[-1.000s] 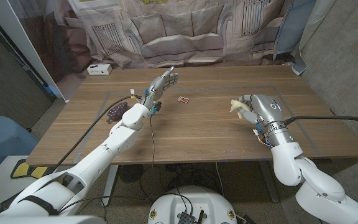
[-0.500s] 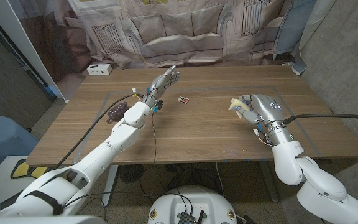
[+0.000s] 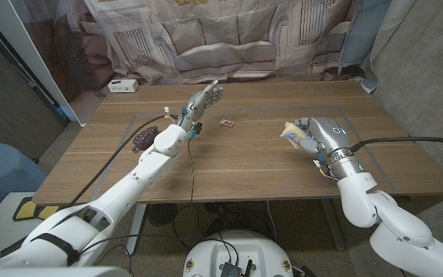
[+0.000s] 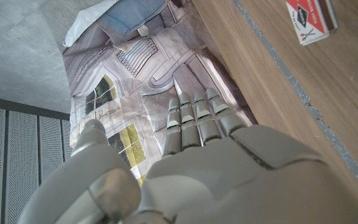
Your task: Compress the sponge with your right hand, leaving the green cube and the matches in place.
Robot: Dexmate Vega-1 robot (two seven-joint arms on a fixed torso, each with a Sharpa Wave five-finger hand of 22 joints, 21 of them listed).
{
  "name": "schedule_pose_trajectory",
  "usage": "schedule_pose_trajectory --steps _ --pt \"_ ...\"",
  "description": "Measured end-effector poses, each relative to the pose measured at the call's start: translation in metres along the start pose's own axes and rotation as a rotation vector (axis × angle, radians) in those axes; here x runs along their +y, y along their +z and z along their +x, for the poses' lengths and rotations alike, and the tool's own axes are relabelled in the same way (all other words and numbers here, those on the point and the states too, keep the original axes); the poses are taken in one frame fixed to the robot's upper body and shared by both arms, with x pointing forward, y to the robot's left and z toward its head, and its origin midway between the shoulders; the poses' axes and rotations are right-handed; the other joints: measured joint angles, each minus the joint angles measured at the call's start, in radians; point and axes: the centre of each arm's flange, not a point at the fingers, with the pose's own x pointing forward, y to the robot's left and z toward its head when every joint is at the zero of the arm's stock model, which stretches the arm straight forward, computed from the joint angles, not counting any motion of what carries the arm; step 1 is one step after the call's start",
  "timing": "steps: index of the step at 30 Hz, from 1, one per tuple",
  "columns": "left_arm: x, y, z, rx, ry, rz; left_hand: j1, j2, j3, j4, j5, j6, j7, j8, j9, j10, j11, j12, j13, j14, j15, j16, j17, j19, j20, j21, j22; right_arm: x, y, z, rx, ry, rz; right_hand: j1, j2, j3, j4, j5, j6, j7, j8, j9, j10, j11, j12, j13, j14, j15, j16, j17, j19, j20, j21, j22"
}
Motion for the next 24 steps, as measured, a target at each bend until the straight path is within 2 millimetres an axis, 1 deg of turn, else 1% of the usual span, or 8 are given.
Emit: schedule_pose_trajectory --steps 3,5,9,10,12,19,24 --pt "-0.0003 -0.0003 0.0002 0.003 -0.003 0.001 0.0 0.0 0.0 0.0 0.0 0.0 0.0 0.0 0.0 0.0 0.0 0.0 0.0 0.0 0.0 0.0 0.0 0.0 0.0 0.0 0.0 -0.0007 0.0013 -0.0006 -0.006 0.008 -0.006 0.0 0.0 -0.004 0.004 0.0 0.0 0.0 0.0 0.0 0.0 0.0 0.0 0.0 0.0 0.0 0.0 0.0 0.0 0.0 0.0 0.0" --pt "0.0002 0.0001 0.0005 0.004 -0.007 0.004 0.006 0.006 0.0 0.0 0.0 0.0 0.0 0.0 0.0 0.0 0.0 -0.001 0.0 0.0 0.0 0.0 0.0 0.0 0.0 0.0 0.0 -0.0001 0.0015 -0.001 -0.008 0.026 -0.019 0.0 0.0 -0.004 0.004 0.0 0.0 0.0 0.0 0.0 0.0 0.0 0.0 -0.004 0.0 0.0 0.0 0.0 0.0 0.0 0.0 0.0" --pt "0.0001 0.0007 0.0007 0.007 -0.012 0.01 0.005 0.005 0.002 -0.002 0.0 0.0 0.0 0.0 0.0 0.0 0.0 -0.006 0.0 0.0 0.0 0.0 0.0 -0.002 0.002 0.0 0.0 -0.0005 0.0027 -0.0015 -0.016 0.041 -0.031 -0.004 0.004 -0.004 0.004 0.0 0.0 0.0 0.0 0.0 0.0 0.0 0.0 -0.005 0.0 0.0 0.0 0.002 0.0 0.0 0.0 0.0" --pt "-0.0001 0.0005 0.0007 0.008 -0.014 0.011 0.005 0.005 0.004 -0.004 0.0 0.0 0.0 0.0 0.0 0.0 0.0 -0.006 0.0 0.0 0.0 0.0 0.0 -0.004 0.004 0.0 0.0 -0.0007 0.0031 -0.0016 -0.019 0.041 -0.032 -0.004 0.004 -0.004 0.004 0.0 0.0 0.0 0.0 0.0 -0.003 -0.003 0.0 -0.005 0.0 0.0 0.0 0.004 0.0 0.0 0.0 0.0" --pt "-0.0012 0.0046 0.0014 0.001 -0.022 0.018 0.005 0.005 0.004 -0.004 0.0 -0.004 -0.004 0.0 0.0 -0.001 0.001 -0.006 0.0 0.0 0.0 0.0 0.0 -0.004 0.004 -0.006 0.0 0.0014 0.0031 -0.002 -0.021 0.067 -0.044 -0.004 0.004 -0.004 0.004 0.0 0.0 0.0 0.0 -0.003 -0.003 -0.004 0.0 -0.005 0.0 0.0 0.0 0.005 0.0 0.0 0.0 0.0" --pt "-0.0037 0.0059 -0.0006 0.001 -0.024 0.02 0.005 0.005 0.004 -0.004 0.0 -0.004 -0.004 0.0 0.0 -0.004 0.004 -0.006 0.0 0.0 0.0 0.0 0.0 -0.004 0.004 -0.006 0.0 0.0056 0.0054 -0.0032 -0.038 0.103 -0.061 -0.004 0.004 -0.005 0.003 0.0 0.0 0.0 0.0 -0.004 -0.003 -0.004 0.0 -0.005 0.0 0.0 0.0 0.004 0.0 0.0 0.0 0.0" --pt "-0.0053 0.0067 -0.0024 0.001 -0.025 0.021 0.011 0.01 0.004 -0.004 0.0 -0.004 -0.004 0.0 0.0 -0.004 0.004 -0.006 0.0 0.0 0.0 0.0 0.0 -0.004 0.004 -0.006 0.0 0.0086 0.0081 -0.0037 -0.053 0.119 -0.069 -0.012 0.012 -0.005 0.003 0.0 0.0 0.0 0.0 -0.005 -0.003 -0.004 0.0 -0.005 0.0 0.0 0.0 0.001 0.0 0.0 0.0 0.0"
